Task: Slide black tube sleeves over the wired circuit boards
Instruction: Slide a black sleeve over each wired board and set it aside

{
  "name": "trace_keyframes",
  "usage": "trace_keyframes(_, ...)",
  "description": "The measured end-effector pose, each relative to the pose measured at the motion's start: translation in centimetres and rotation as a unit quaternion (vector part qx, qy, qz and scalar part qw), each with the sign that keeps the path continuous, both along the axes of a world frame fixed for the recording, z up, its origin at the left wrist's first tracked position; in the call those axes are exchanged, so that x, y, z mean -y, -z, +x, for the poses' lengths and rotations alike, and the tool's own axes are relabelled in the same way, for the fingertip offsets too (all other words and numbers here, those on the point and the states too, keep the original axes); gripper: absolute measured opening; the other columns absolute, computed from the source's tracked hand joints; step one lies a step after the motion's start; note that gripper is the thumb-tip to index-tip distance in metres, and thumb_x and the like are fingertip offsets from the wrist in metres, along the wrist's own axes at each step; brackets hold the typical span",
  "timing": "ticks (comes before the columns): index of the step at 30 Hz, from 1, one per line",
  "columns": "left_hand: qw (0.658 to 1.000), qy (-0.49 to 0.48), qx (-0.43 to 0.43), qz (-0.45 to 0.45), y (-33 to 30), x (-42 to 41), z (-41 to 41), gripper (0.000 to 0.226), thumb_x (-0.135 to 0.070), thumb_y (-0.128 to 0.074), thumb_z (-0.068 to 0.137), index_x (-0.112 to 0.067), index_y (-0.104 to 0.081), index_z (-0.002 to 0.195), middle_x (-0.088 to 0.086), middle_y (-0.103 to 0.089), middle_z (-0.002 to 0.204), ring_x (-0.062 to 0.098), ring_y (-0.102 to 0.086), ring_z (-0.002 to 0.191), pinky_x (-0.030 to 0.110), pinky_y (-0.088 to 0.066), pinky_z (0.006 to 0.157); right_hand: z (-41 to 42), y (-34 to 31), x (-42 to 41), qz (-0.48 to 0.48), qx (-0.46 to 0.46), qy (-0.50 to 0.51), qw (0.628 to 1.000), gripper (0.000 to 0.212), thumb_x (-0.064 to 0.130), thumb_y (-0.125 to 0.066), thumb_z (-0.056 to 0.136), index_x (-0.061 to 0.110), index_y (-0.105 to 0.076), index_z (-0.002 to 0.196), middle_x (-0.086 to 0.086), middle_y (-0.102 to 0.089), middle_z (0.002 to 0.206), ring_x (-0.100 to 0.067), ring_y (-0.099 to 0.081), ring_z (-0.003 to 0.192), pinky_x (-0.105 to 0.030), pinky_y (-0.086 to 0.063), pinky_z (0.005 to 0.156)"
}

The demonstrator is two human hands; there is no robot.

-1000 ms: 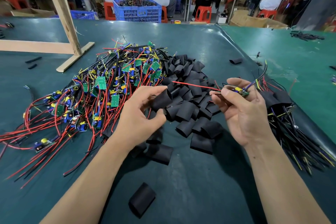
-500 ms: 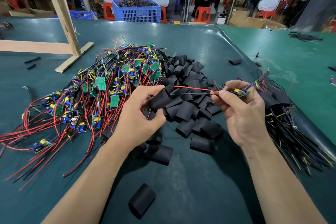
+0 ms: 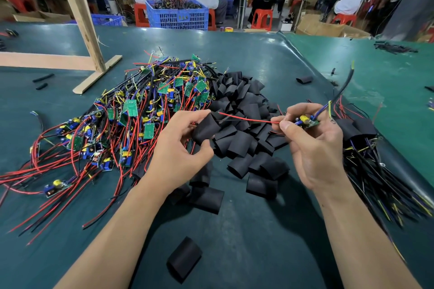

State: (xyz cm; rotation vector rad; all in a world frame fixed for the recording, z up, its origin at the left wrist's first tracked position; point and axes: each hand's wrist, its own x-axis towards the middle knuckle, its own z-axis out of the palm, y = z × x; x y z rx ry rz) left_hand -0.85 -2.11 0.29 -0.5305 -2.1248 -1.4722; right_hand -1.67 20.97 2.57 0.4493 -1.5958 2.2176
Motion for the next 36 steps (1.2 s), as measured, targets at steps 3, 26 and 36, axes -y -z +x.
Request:
trace_keyframes(3,1.000,0.023,-0.004,0.011,0.0,-0.2,0.1,0.048,0.001,-0.061,0.077,-0.019,-0.060,0.121,0.004,-0.060,0.113,0.023,-0.068,0.100,0.035,-0.054,0.093,0.1,-0.2,-0.1,-0.013,-0.001,-0.002,1.000,0.024,-0.009,-0.058,0.079,0.011,-0.060,0.093,-0.005,-0.058,0.077,-0.026,-0.069,0.082,-0.034,-0.054,0.081)
trace_keyframes(26,0.995,0.005,-0.031,-0.094,-0.3,0.0,0.4,0.049,-0.004,-0.066,0.077,-0.010,-0.062,0.126,0.003,-0.057,0.114,0.015,-0.058,0.107,0.026,-0.047,0.093,0.5,-0.6,-0.5,0.037,-0.003,-0.021,0.999,0.023,-0.010,-0.058,0.075,0.007,-0.058,0.092,-0.008,-0.056,0.076,-0.026,-0.067,0.079,-0.032,-0.054,0.073)
trace_keyframes(36,0.991,0.057,-0.029,-0.120,-0.7,-1.0,1.1,0.051,0.001,-0.071,0.077,-0.012,-0.064,0.125,-0.003,-0.063,0.118,0.010,-0.060,0.113,0.020,-0.045,0.098,0.7,0.6,1.7,0.098,0.063,-0.025,0.993,0.023,-0.009,-0.068,0.080,0.011,-0.063,0.090,0.000,-0.065,0.080,-0.018,-0.070,0.077,-0.036,-0.058,0.082)
